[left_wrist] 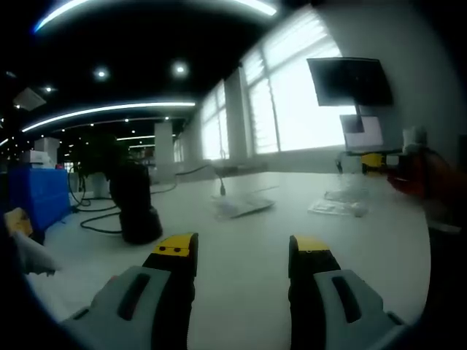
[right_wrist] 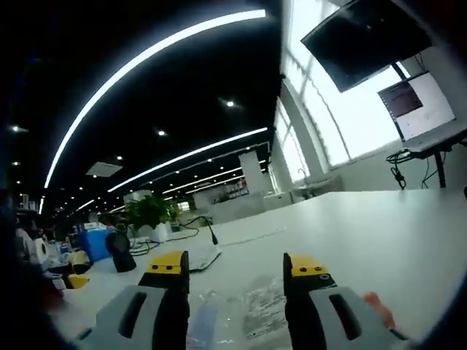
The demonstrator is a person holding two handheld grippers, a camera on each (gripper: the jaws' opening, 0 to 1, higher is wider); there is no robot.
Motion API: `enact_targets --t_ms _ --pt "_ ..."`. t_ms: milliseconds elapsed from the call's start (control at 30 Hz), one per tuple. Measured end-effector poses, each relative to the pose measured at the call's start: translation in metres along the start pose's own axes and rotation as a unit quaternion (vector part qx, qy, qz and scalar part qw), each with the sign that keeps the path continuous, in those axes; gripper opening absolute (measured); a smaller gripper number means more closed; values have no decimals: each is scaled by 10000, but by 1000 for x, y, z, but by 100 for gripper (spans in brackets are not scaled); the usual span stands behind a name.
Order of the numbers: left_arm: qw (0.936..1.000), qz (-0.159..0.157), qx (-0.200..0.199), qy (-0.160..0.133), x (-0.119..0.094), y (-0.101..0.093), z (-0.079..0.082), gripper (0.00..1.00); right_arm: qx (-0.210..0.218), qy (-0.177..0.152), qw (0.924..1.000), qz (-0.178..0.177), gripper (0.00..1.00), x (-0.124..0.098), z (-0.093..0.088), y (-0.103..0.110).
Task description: Clip sheet goods on table flip sheet goods clip sheet goods scan sheet goods put sheet goods back to table
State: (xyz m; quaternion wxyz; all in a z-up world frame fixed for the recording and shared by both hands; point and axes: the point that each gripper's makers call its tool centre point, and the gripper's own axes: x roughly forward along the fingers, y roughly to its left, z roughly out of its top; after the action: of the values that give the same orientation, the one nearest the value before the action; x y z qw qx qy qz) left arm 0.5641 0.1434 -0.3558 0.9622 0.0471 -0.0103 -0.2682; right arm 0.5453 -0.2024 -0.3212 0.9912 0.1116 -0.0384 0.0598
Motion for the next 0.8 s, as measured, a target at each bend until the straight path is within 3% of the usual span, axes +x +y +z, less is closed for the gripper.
enact_targets --t_ms 167,333,433,467,567,633,767,800 --pt "10000 -3 4 3 0 0 0 42 -517 340 9975 338 48 7 -3 10" --pt "10000 -3 4 0 0 0 0 42 -974 874 9874 895 46 16 -18 24" --pt "10000 4 2 0 0 1 0 42 -1252 1255 9755 1303 51 19 -32 31" --pt "10000 4 3 2 1 1 0 42 -1195 1216 9768 1297 51 23 -30 30" --pt "10000 4 8 7 0 1 0 42 -1374 1171 9693 1670 46 29 -31 33" --pt "10000 6 1 3 1 1 0 42 -1356 1370 9627 1897 45 31 -38 32" --pt "10000 -2 3 10 1 0 -1 42 -1540 1858 9415 2354 47 34 -55 27" --pt "10000 -4 2 6 1 0 -1 42 -1547 1917 9404 2345 48 36 -57 25"
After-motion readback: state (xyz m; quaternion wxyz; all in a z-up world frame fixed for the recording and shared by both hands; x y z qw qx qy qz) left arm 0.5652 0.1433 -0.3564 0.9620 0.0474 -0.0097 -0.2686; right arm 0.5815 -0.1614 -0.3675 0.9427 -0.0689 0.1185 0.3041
